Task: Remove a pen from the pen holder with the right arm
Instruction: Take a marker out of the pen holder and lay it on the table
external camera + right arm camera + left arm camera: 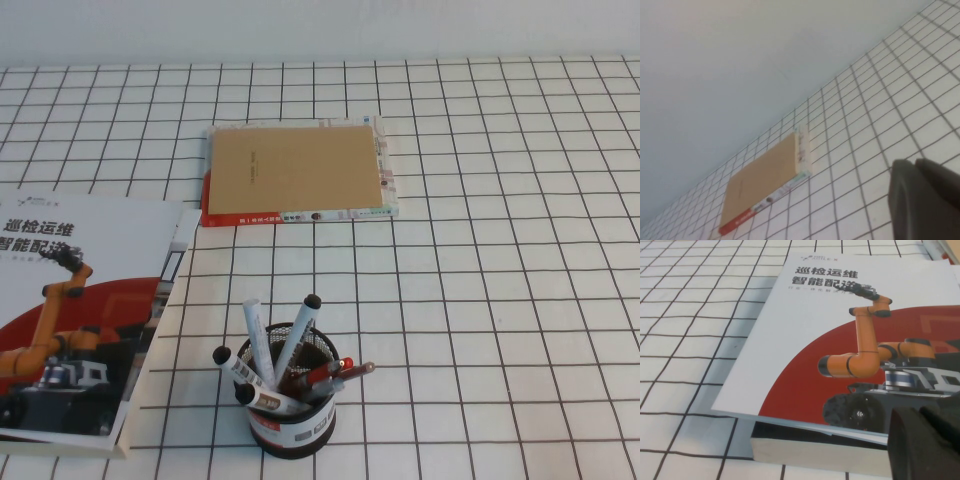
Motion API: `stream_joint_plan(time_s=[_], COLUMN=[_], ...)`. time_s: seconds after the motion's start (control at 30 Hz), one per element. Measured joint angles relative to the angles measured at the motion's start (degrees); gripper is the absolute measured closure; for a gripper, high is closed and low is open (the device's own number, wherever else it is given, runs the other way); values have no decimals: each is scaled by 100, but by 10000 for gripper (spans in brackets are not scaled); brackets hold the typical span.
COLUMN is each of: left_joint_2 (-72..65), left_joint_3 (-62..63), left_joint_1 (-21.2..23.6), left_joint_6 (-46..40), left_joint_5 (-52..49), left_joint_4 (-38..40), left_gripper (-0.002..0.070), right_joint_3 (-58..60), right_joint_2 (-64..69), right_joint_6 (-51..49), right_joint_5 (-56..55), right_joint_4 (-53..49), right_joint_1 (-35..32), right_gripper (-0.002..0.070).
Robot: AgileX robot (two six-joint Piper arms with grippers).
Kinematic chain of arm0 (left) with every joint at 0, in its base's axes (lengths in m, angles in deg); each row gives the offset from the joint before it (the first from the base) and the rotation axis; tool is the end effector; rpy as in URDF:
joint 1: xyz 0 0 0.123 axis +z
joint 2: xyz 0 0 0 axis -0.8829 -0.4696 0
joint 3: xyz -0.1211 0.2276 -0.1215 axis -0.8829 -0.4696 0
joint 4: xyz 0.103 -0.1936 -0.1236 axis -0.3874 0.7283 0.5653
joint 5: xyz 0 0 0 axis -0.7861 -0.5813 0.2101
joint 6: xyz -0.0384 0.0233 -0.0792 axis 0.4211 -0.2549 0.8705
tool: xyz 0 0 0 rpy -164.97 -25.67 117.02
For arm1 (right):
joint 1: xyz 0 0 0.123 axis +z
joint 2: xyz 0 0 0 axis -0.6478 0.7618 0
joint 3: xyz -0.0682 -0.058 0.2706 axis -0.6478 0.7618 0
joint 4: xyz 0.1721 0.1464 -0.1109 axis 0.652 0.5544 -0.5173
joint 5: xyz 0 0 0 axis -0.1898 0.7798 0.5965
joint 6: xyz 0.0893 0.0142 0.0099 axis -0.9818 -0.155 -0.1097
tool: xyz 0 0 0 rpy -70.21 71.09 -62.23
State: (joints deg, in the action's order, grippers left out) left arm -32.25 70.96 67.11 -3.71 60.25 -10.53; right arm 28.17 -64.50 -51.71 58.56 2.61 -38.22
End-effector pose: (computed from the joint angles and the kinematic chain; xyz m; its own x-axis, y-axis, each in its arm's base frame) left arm 0.0525 0.0022 0.1715 -0.2968 0.0235 -0.9546 -0.0488 0.9980 0.0397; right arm 0.0545 0.0144 0.1998 -0.1438 0.6744 -0.7242 -0.0992 0.7183 0.6886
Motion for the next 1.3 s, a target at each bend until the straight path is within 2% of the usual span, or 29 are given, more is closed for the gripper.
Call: stream_joint_plan(time_s=[0.17,0.37,0.73,0.83,0.93,1.13,1.23,1.3], left_joint_2=[0,0,0,0,0,0,0,0], left_joint_3=[0,0,0,0,0,0,0,0], left_joint_1=[0,0,0,0,0,0,0,0], left_joint_6=[0,0,0,0,0,0,0,0], left_joint_5=[0,0,0,0,0,0,0,0], left_joint_4=[0,0,0,0,0,0,0,0], left_gripper=[678,678,678,678,678,678,678,678], right_joint_3=[-795,-1970,-3002,-3200,-3458,-3779,-3664,-3452], right_joint_2=[579,2061,4215,4629,5037,5859,6166,6334], right_joint_6=[0,362,1908,1934,1819,1791,1610,1534], right_joint_5=[965,2260,2456,2204,1753,119,-923,-1791], right_joint_4=[-182,-663,-370,-474,-670,-1055,-1412,-1579], right_joint_1=[0,0,102,568,1329,3273,4180,4729], right_gripper=[692,692,692,692,692,689,647,576])
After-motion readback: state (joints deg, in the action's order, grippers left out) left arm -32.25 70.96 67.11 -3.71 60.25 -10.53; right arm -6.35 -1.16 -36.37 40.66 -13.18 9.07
